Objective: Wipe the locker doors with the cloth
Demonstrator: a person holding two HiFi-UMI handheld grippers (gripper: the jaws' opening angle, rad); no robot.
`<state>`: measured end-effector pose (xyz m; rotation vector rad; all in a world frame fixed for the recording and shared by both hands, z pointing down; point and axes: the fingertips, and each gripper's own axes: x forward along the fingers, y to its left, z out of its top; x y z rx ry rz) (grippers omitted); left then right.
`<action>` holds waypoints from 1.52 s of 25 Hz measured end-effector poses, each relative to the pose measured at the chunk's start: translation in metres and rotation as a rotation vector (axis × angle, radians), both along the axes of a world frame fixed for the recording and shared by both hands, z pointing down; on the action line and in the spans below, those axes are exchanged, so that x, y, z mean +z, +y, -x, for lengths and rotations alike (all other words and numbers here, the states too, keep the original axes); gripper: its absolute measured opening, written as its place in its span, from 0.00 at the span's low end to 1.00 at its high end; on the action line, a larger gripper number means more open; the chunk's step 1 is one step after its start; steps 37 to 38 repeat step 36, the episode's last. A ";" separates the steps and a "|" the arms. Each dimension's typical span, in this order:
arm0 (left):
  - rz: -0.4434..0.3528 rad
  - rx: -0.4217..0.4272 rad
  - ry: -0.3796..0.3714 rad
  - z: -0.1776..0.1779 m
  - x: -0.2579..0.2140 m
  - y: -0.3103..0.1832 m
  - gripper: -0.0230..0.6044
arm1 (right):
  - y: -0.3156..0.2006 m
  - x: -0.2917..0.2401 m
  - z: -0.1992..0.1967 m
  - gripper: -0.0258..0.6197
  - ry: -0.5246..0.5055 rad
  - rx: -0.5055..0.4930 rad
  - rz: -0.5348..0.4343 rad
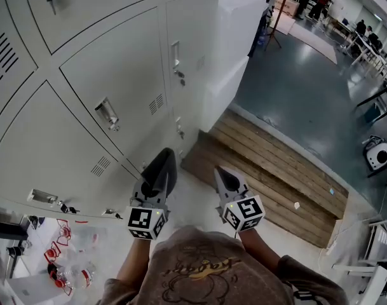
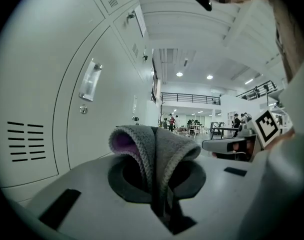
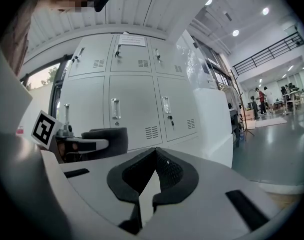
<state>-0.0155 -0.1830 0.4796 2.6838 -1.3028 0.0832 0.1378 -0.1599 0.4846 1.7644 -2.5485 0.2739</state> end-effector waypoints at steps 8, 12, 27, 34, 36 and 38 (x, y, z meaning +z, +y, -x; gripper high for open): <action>0.028 -0.047 0.020 0.015 0.002 0.000 0.10 | 0.002 0.001 0.008 0.04 0.003 -0.019 -0.003; 0.033 -0.047 0.020 0.016 0.003 0.003 0.10 | 0.002 -0.001 0.009 0.04 0.002 -0.016 -0.007; 0.042 -0.063 0.020 0.029 0.004 0.007 0.10 | 0.004 -0.003 0.018 0.04 0.000 -0.013 -0.010; 0.050 -0.067 0.020 0.034 0.005 0.010 0.10 | 0.006 -0.002 0.025 0.04 -0.004 -0.018 -0.008; 0.051 -0.067 0.020 0.035 0.005 0.011 0.10 | 0.007 -0.002 0.026 0.04 -0.006 -0.021 -0.008; 0.051 -0.067 0.020 0.035 0.005 0.011 0.10 | 0.007 -0.002 0.026 0.04 -0.006 -0.021 -0.008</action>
